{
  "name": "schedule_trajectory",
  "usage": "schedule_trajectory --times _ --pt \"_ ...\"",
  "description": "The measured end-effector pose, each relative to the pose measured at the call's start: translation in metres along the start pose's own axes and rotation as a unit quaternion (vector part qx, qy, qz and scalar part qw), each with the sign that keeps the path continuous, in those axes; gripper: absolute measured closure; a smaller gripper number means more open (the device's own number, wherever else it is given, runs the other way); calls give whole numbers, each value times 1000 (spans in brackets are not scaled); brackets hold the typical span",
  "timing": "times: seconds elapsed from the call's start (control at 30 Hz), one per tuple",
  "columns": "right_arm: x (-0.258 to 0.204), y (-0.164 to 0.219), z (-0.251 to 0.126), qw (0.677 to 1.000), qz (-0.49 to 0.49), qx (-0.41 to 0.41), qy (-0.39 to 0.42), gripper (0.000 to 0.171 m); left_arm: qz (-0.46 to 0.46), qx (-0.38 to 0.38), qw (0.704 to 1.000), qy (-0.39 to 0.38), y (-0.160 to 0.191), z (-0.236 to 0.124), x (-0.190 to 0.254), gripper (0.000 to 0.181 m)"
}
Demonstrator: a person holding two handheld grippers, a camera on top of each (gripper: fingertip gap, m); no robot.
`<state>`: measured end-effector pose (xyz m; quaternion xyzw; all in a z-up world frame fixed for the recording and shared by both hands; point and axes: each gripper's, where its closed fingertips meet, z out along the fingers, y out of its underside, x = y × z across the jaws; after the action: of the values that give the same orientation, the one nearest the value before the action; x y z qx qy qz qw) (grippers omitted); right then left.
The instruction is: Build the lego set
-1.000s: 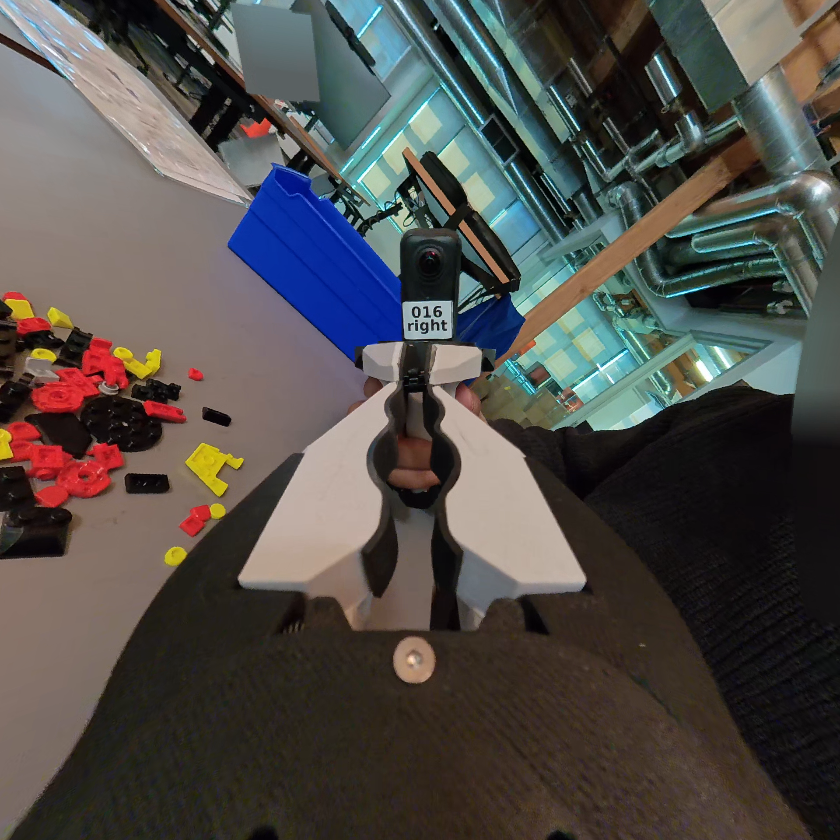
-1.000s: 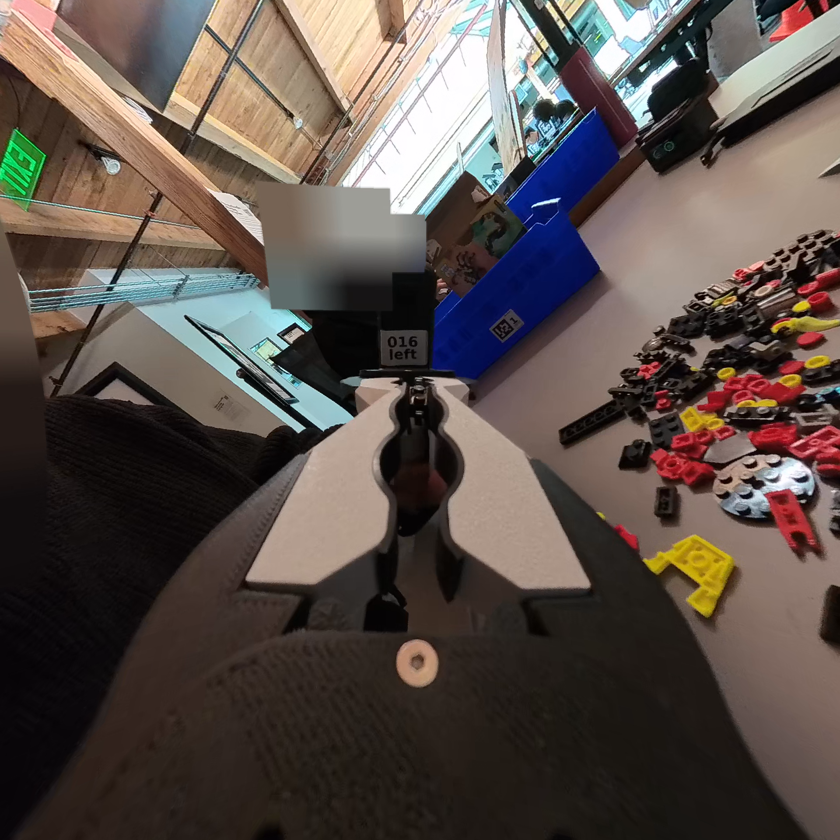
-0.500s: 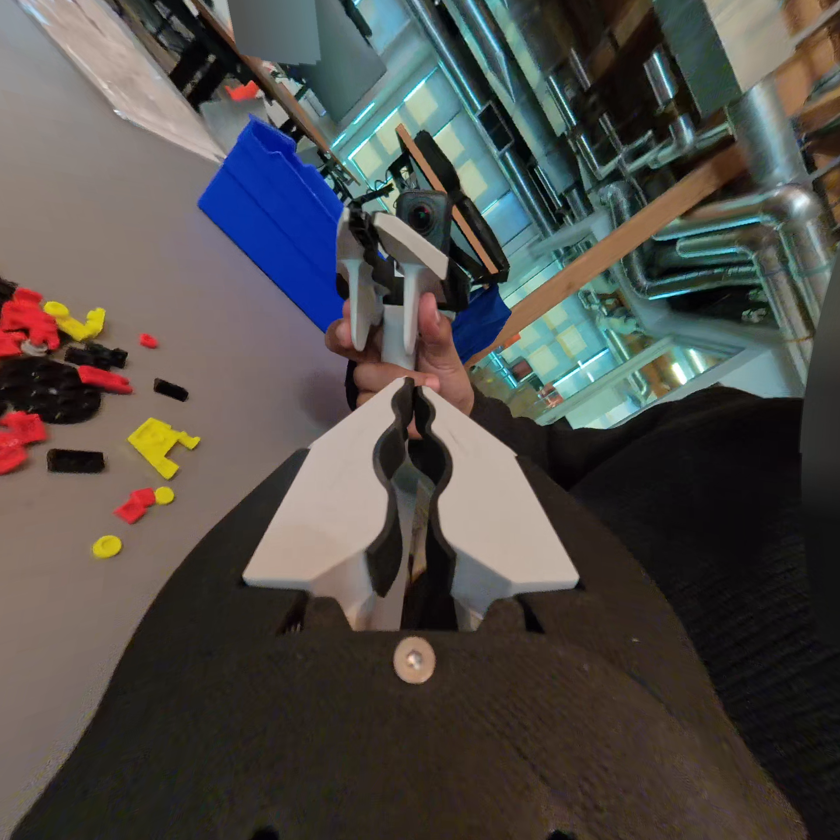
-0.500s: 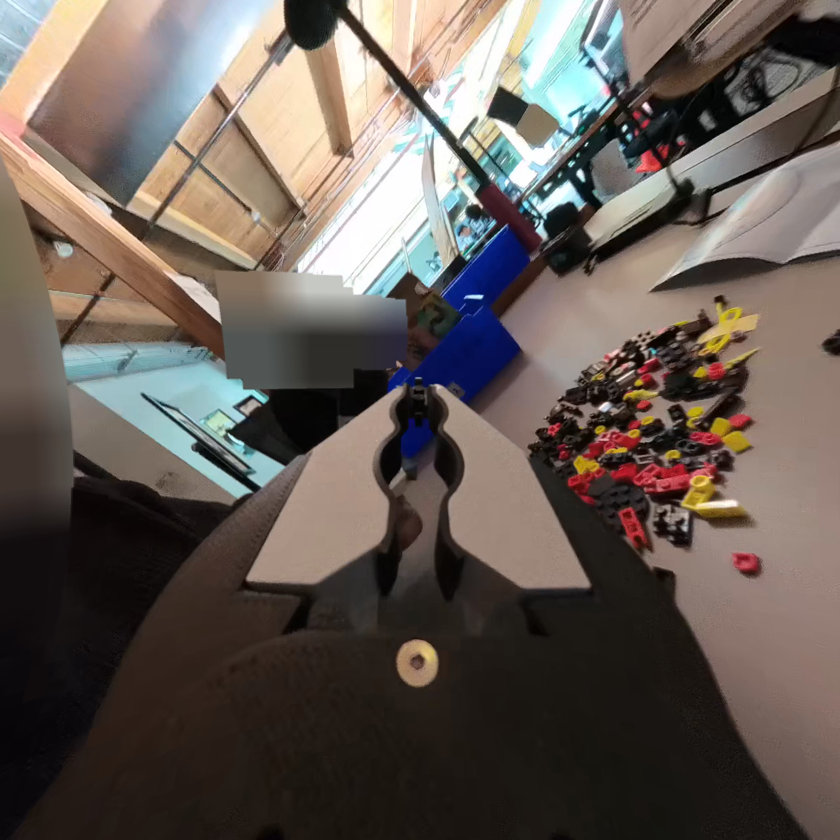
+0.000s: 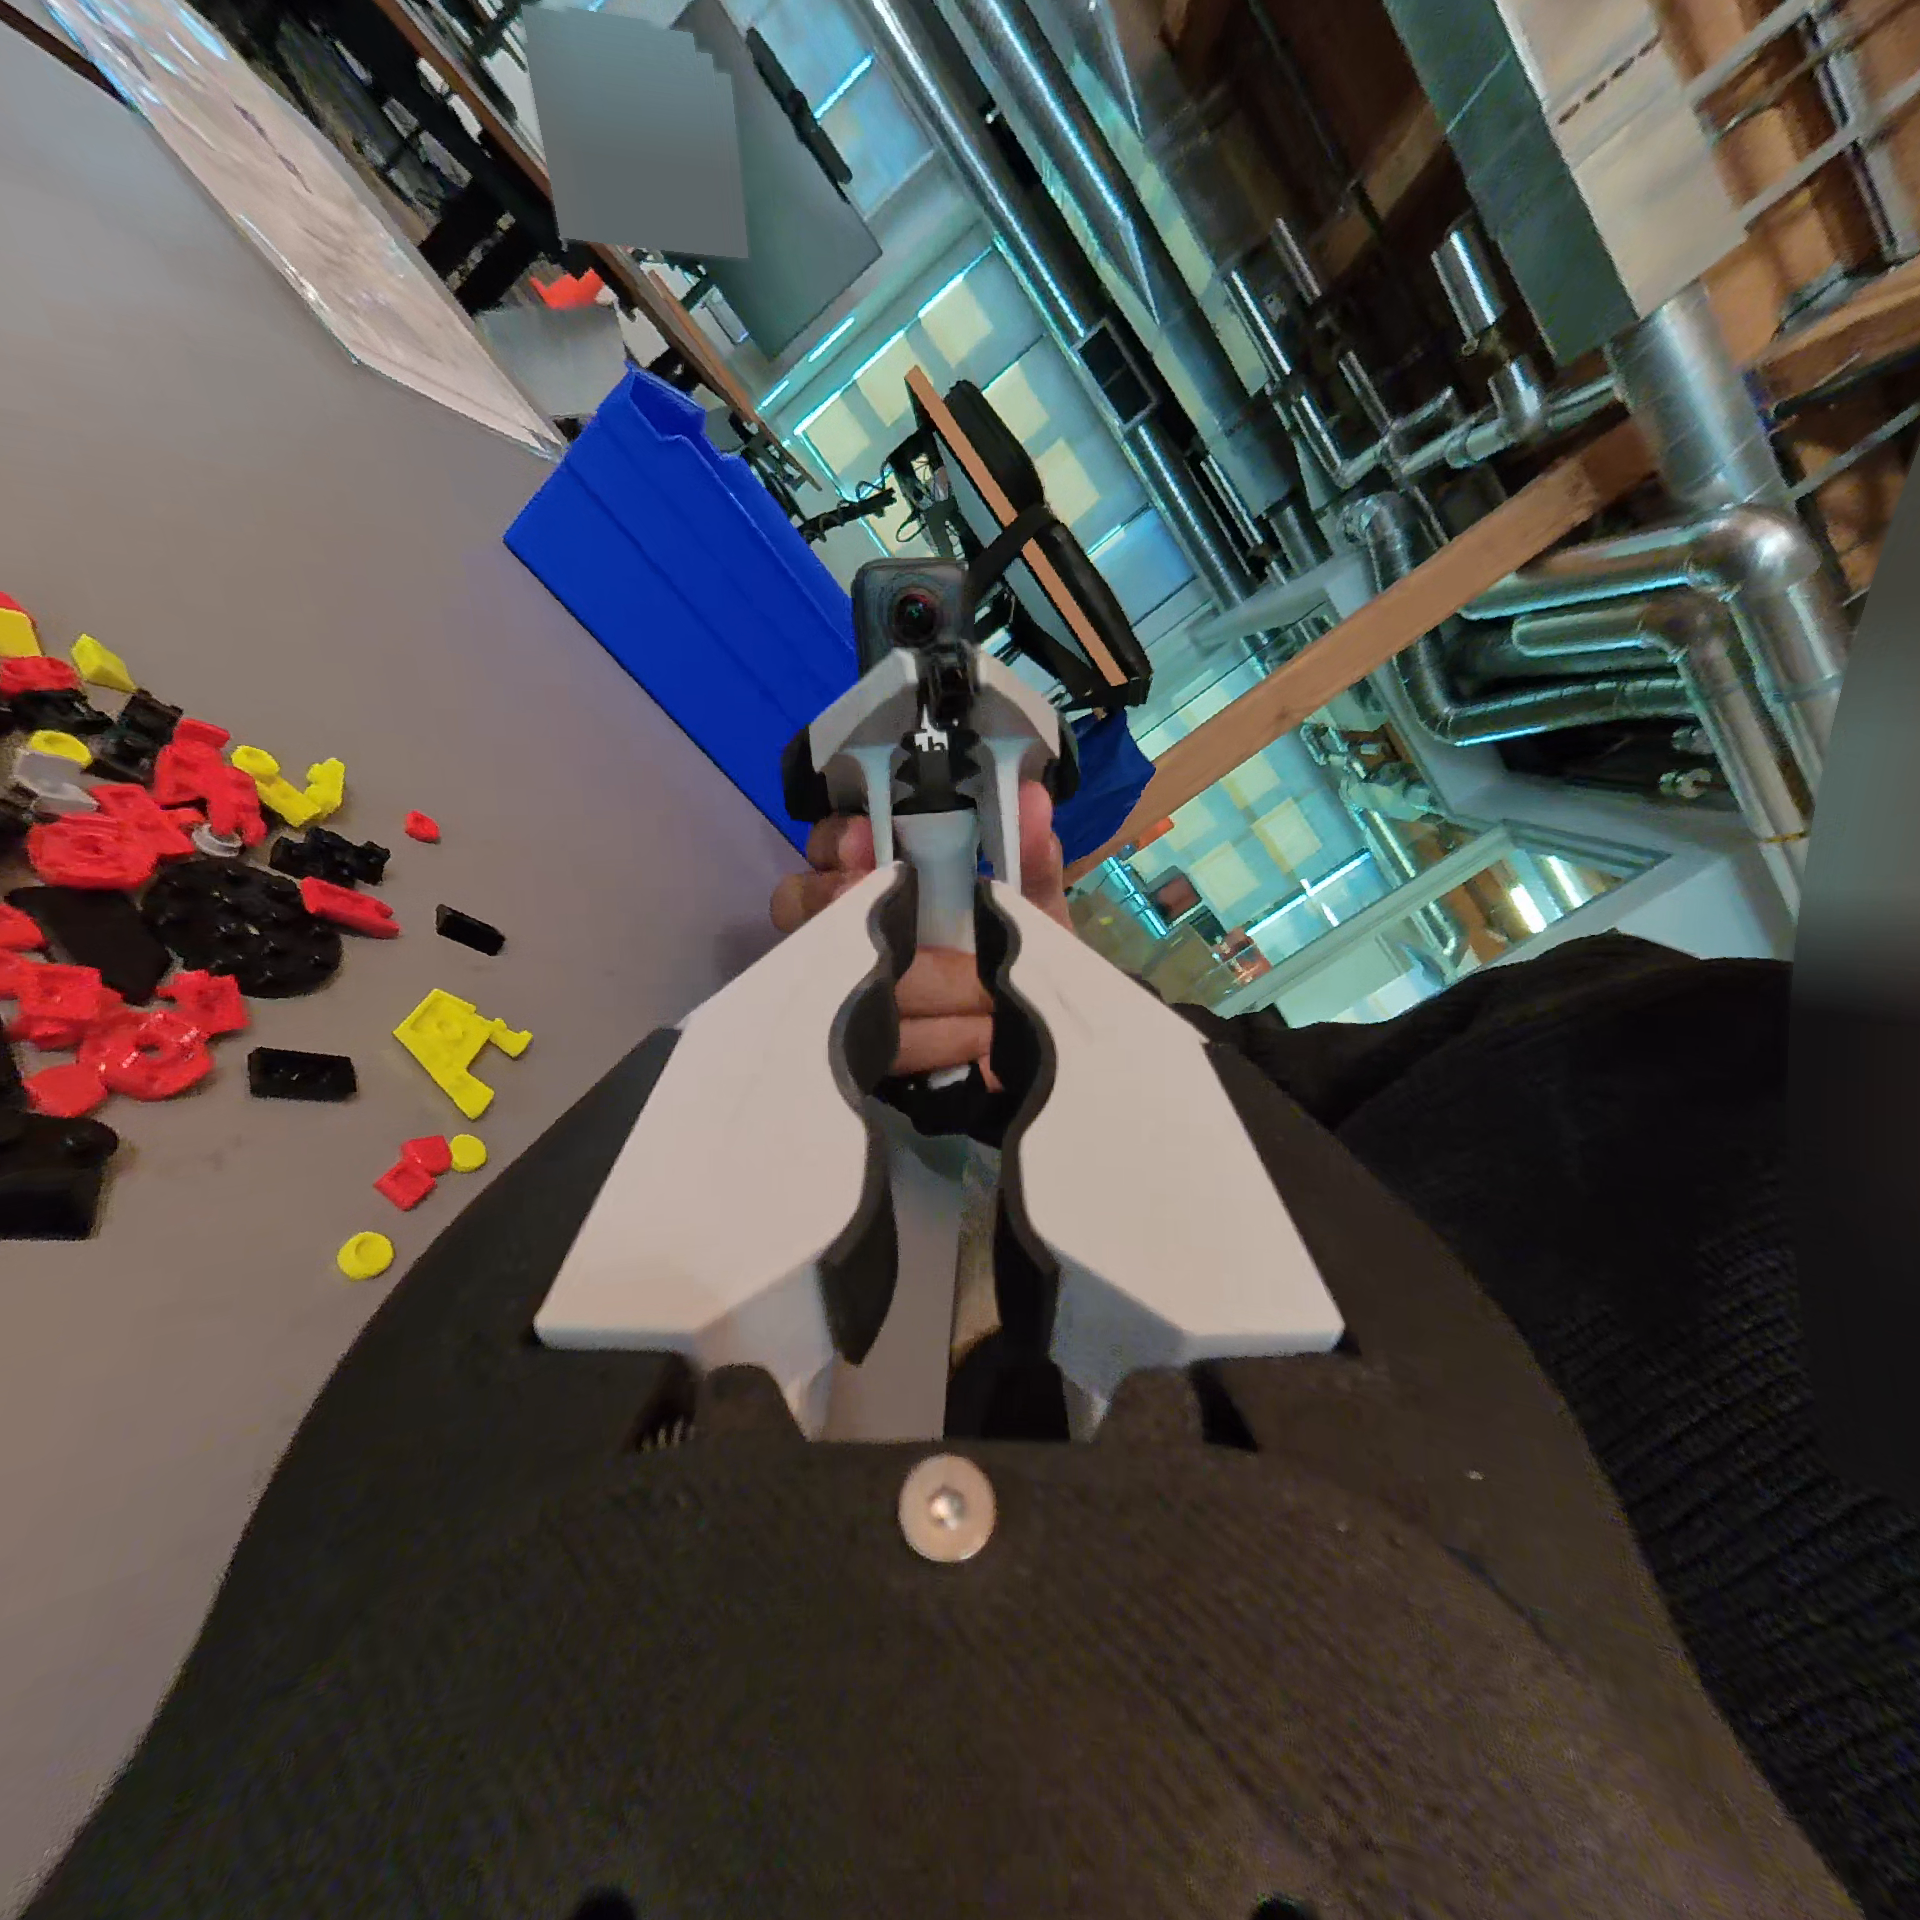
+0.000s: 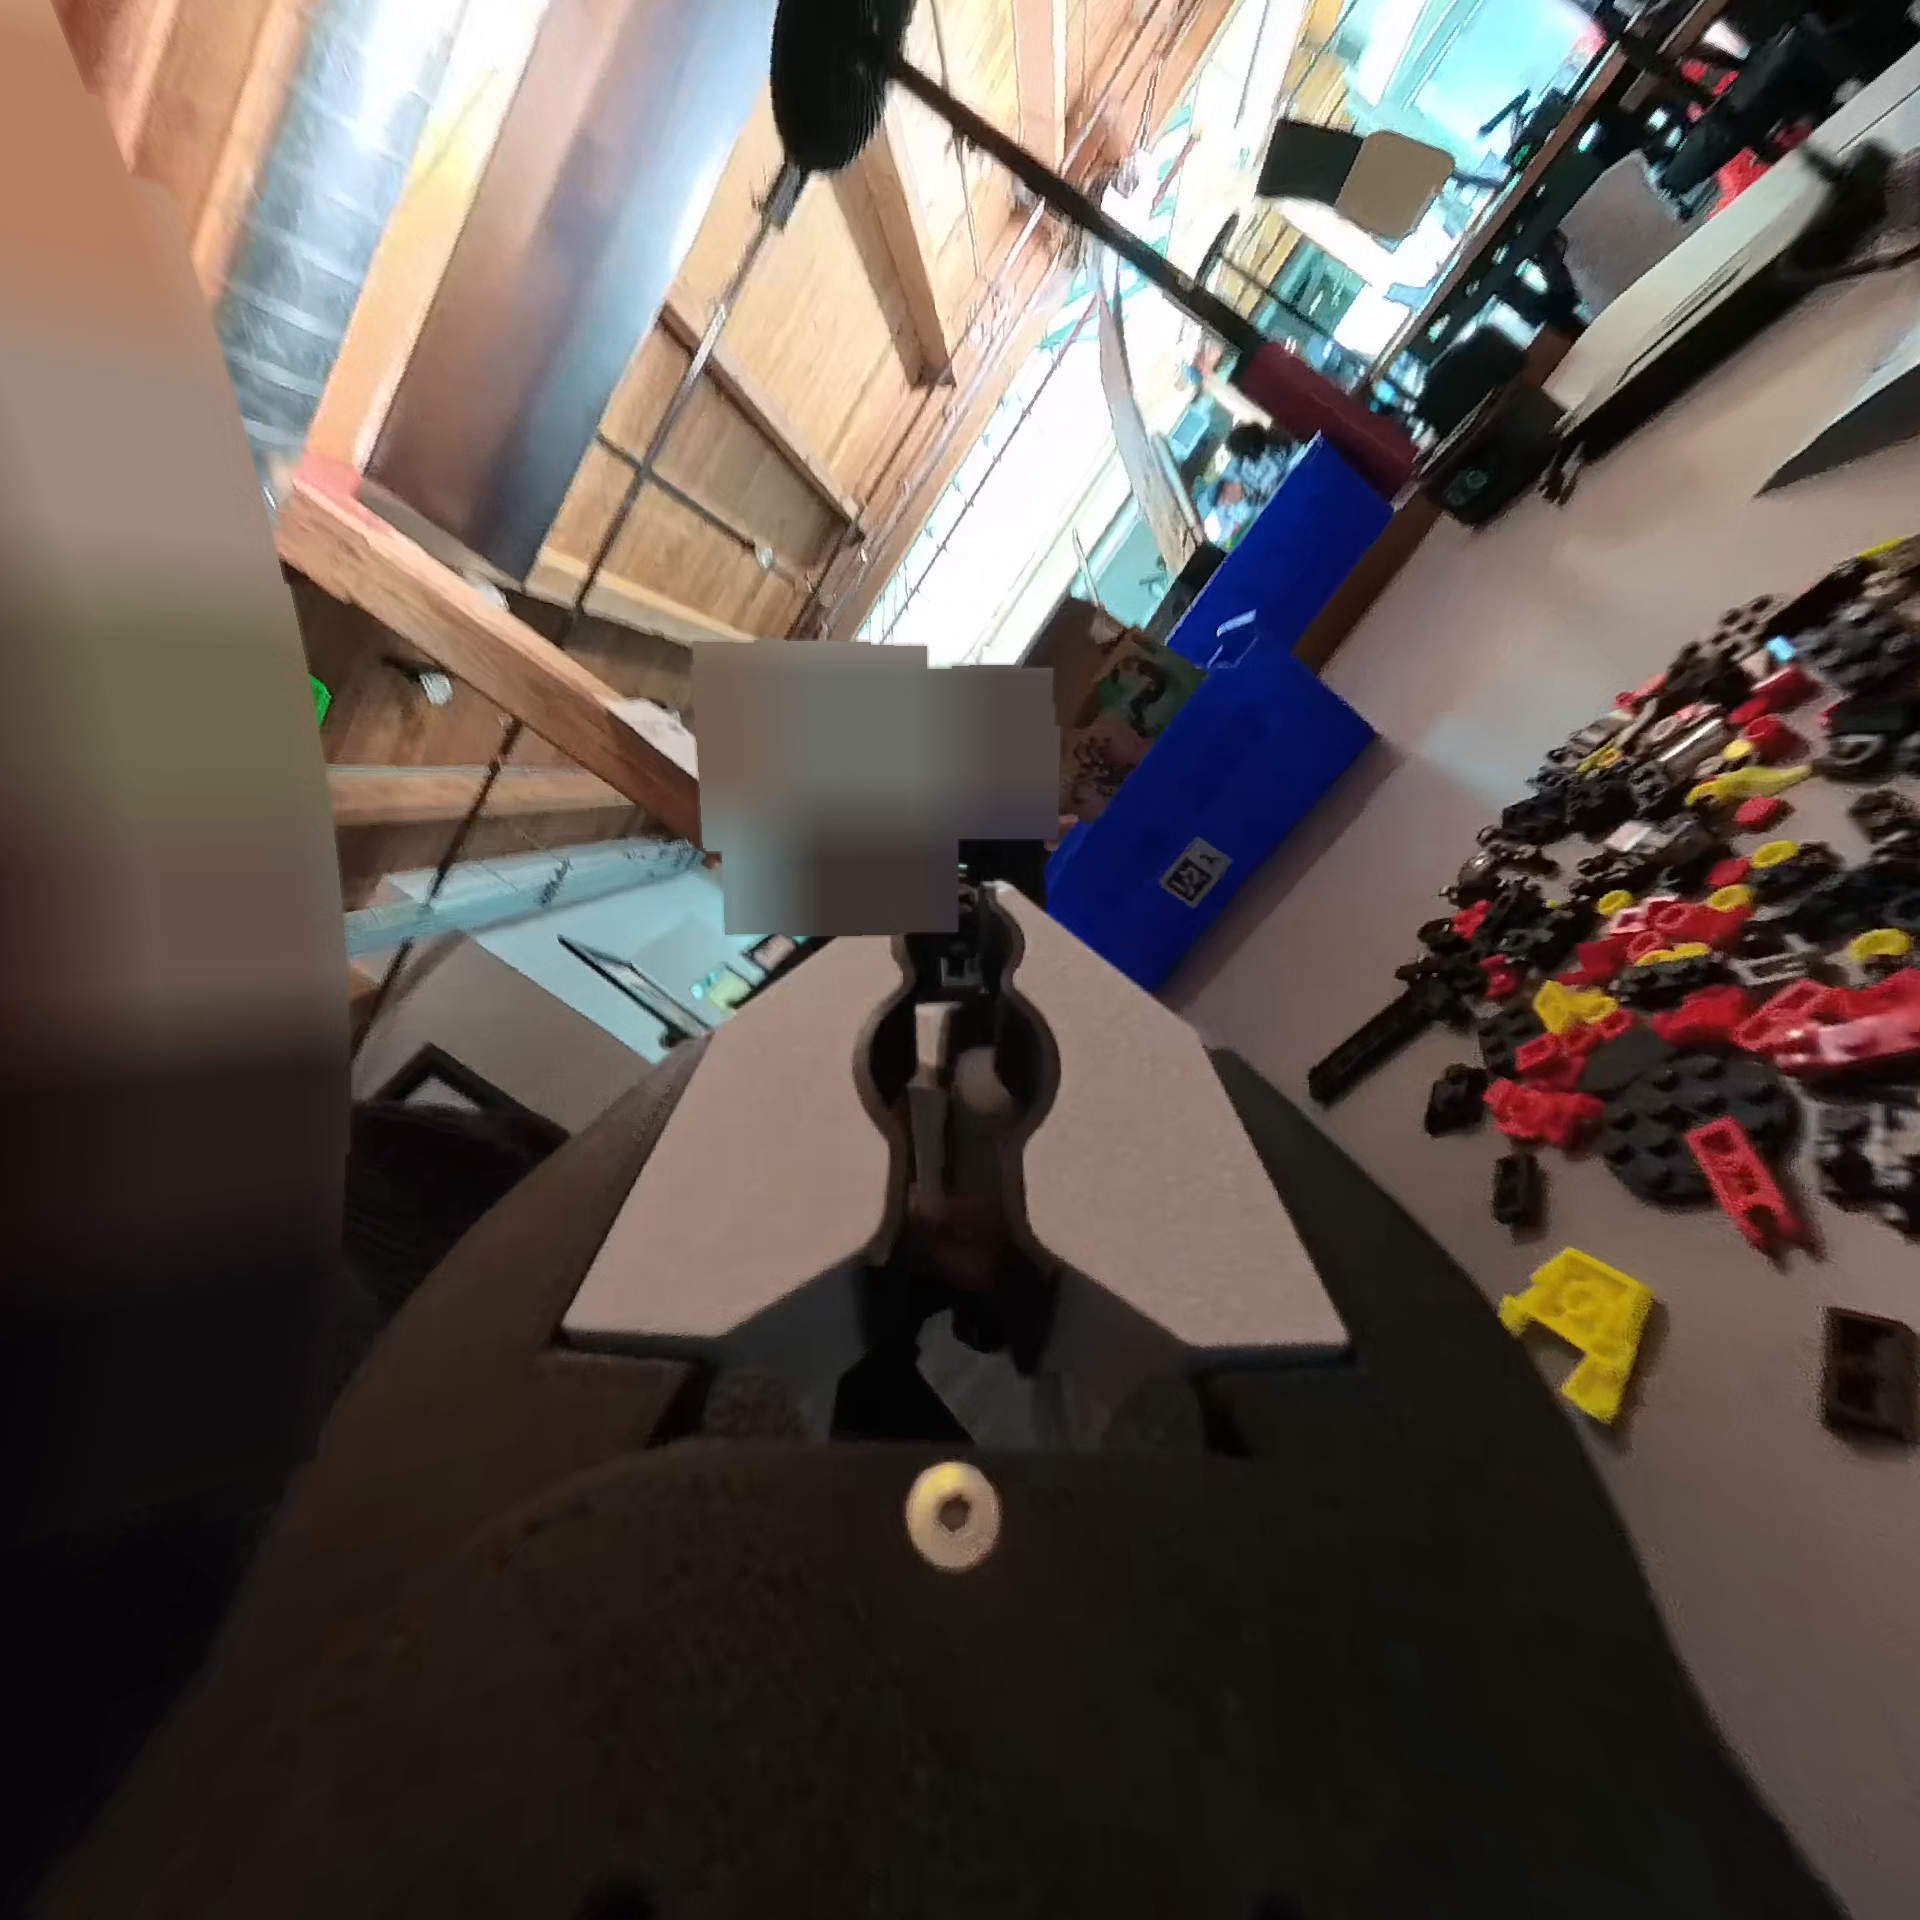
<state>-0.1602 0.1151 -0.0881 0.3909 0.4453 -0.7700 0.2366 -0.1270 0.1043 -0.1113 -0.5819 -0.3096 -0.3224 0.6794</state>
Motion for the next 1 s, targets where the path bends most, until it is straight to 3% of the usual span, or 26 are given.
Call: schedule_trajectory --times 0.13,0.3,0.63,0.73,1.0 --pt "-5 23 12 998 -31 -53 1 165 -8 -4 1000 19 2 1 4 165" --pt "-3 34 15 995 -39 -87 9 166 17 -11 1000 22 3 1 9 168" --pt "-3 39 14 993 -55 -108 11 166 26 -11 1000 9 2 1 6 178" --pt "-4 35 14 994 -48 -99 3 155 24 -10 1000 7 2 1 4 179" --pt "-1 37 11 992 -58 -114 10 162 22 -14 1000 8 3 1 5 179"
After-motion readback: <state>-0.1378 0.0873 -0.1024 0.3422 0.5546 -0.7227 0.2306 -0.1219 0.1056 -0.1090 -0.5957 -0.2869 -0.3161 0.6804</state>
